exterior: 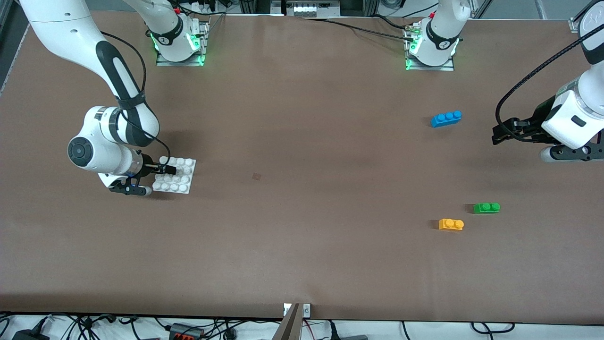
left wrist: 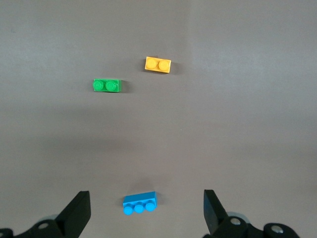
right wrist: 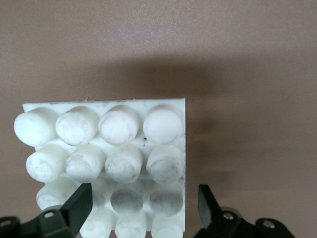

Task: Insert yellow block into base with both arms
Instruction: 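Close the right gripper on the edge of the white base, then move the base with the right gripper while the left gripper reaches the block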

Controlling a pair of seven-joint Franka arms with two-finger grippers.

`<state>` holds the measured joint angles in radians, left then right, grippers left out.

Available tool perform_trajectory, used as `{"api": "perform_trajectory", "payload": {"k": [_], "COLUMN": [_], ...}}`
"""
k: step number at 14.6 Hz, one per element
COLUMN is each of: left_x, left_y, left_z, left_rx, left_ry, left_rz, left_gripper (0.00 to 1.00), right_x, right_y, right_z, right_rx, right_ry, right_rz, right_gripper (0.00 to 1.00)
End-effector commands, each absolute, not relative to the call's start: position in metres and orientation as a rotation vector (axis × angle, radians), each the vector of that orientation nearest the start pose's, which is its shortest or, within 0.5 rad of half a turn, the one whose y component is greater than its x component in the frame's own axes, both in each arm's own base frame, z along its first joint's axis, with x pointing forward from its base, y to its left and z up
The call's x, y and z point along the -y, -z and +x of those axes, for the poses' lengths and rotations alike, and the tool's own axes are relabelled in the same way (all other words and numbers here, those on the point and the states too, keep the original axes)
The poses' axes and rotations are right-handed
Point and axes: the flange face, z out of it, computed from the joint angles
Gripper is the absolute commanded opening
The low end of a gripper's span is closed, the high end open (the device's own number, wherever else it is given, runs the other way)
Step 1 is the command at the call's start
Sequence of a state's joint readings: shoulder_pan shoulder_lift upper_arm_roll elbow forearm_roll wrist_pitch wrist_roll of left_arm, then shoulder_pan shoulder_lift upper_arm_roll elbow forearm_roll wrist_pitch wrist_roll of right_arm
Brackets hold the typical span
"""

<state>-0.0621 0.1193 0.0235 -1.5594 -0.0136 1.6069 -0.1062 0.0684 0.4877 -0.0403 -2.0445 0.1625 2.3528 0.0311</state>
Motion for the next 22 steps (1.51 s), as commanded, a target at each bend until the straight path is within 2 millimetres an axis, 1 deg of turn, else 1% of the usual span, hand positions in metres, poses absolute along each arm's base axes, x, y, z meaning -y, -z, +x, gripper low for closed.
{"api": "perform_trajectory", "payload": {"k": [1,4,7,8,10,12,13,14,15,16,17,18,20,21,22], "left_x": [0.024,0.024,0.024,0.025,0.025,0.025,0.025,0.024,0.024,0.025,0.025,0.025,0.025,0.025,0.025], "left_y": [-0.572,-0.572,-0.572,-0.572,-0.572,-0.572,-0.572,-0.572,-0.572,-0.572,-0.572,-0.572,-0.572,-0.572,-0.572], "left_z": [0.587,0.587,0.587,0.587,0.587,0.587,0.587,0.587,0.587,0.587,0.587,0.587,0.587,0.587,0.587], "left_rx": [0.073,0.071,0.071,0.068,0.068,0.068,0.068,0.071,0.071,0.068,0.068,0.068,0.068,0.068,0.068], "left_ry": [-0.104,-0.104,-0.104,-0.104,-0.104,-0.104,-0.104,-0.104,-0.104,-0.104,-0.104,-0.104,-0.104,-0.104,-0.104], "left_rz": [-3.141,-3.141,-3.141,-3.141,-3.141,-3.141,-3.141,-3.141,-3.141,-3.141,-3.141,-3.141,-3.141,-3.141,-3.141], "left_gripper": [1.00,1.00,1.00,1.00,1.00,1.00,1.00,1.00,1.00,1.00,1.00,1.00,1.00,1.00,1.00], "right_x": [-0.020,-0.020,-0.021,-0.026,-0.045,-0.082,-0.107,-0.124,-0.139,-0.164,-0.191,-0.227,-0.292,-0.316,-0.332], "right_y": [-0.182,-0.182,-0.175,-0.174,-0.174,-0.173,-0.174,-0.173,-0.168,-0.161,-0.161,-0.164,-0.167,-0.168,-0.167], "right_z": [0.574,0.575,0.573,0.573,0.572,0.571,0.574,0.576,0.577,0.578,0.577,0.574,0.566,0.564,0.564], "right_rx": [-0.195,-0.197,-0.190,-0.178,-0.141,-0.064,-0.003,0.015,-0.003,-0.014,-0.031,-0.071,-0.126,-0.129,-0.108], "right_ry": [-0.263,-0.260,-0.279,-0.280,-0.283,-0.286,-0.278,-0.274,-0.280,-0.285,-0.274,-0.257,-0.220,-0.202,-0.186], "right_rz": [-3.028,-3.028,-3.029,-3.030,-3.035,-3.044,-3.047,-3.051,-3.057,-3.065,-3.072,-3.079,-3.086,-3.085,-3.082], "right_gripper": [0.63,0.53,0.51,0.51,0.51,0.51,0.51,0.51,0.51,0.51,0.51,0.51,0.51,0.51,0.51]}}
